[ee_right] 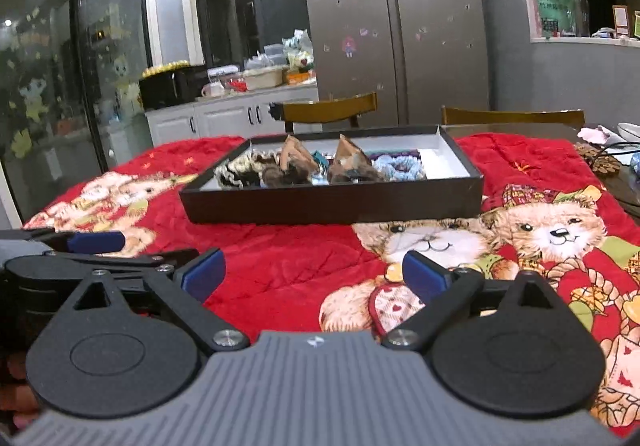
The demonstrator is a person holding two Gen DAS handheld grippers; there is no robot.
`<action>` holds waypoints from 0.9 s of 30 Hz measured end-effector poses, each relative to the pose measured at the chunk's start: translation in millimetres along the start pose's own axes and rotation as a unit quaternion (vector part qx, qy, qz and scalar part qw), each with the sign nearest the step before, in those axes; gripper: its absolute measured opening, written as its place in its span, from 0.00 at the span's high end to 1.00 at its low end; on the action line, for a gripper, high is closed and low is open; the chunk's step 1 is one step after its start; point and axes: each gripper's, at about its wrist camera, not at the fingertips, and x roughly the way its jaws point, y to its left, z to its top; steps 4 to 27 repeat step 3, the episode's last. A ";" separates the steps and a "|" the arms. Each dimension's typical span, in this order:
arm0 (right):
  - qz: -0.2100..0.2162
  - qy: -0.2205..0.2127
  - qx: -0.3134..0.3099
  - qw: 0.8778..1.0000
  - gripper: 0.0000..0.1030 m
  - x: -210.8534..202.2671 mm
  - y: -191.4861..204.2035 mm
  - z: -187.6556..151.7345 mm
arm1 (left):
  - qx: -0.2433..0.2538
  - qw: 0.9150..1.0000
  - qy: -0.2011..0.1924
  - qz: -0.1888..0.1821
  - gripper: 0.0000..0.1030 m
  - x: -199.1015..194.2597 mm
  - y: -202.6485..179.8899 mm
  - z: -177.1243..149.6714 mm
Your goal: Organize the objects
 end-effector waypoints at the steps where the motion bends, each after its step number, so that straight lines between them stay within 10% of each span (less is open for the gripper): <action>1: 0.000 0.002 0.002 1.000 0.04 0.9 -0.9 0.4 | 0.000 1.000 0.000 0.000 0.16 1.1 0.4 -0.9; 27: -0.002 0.006 0.007 1.000 0.03 3.2 -3.1 0.3 | -0.001 1.000 0.001 -0.002 0.16 2.9 0.5 -1.0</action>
